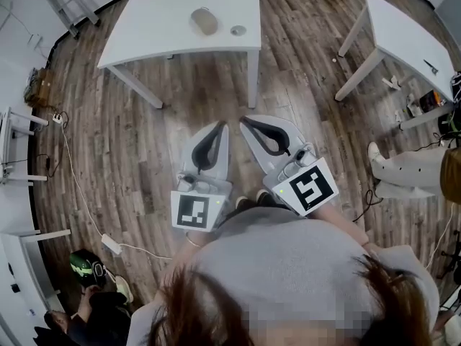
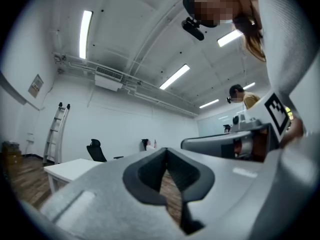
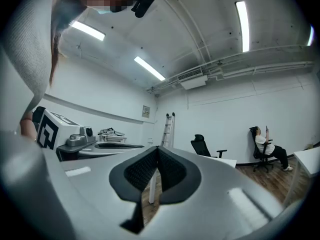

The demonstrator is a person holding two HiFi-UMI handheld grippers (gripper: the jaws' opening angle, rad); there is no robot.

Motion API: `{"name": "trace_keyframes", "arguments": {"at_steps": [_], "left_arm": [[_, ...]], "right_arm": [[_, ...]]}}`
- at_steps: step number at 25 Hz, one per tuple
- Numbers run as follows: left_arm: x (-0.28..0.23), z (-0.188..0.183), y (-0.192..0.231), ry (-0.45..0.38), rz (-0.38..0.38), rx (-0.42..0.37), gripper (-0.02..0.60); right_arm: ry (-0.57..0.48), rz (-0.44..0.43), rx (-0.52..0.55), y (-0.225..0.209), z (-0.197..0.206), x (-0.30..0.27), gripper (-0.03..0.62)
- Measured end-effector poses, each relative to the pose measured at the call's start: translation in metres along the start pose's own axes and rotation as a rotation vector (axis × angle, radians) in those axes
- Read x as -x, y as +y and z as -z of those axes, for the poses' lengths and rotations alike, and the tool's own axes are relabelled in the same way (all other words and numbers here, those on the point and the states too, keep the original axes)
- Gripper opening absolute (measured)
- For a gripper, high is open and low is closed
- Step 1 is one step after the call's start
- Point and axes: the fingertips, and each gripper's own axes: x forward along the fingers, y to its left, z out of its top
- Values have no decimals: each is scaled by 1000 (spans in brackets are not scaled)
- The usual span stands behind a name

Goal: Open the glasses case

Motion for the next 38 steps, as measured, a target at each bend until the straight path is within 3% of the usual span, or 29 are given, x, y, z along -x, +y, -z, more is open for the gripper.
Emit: {"name": "trace_keyframes", "arguments": {"at_steps": [10, 20, 30, 38], "left_arm": [[-11, 1, -14, -28, -39, 9, 3], [-7, 7, 4, -51, -157, -3, 3], [-58, 5, 40, -75, -130, -10, 3], [-112, 21, 103, -63, -105, 3, 3]], "right_arm": [[-18, -24, 26, -21, 2, 20, 5], [-24, -64, 17, -35, 5, 25, 5], [-32, -12, 23, -78, 4, -10, 5], [-35, 3, 0, -120, 17, -85, 5]]}}
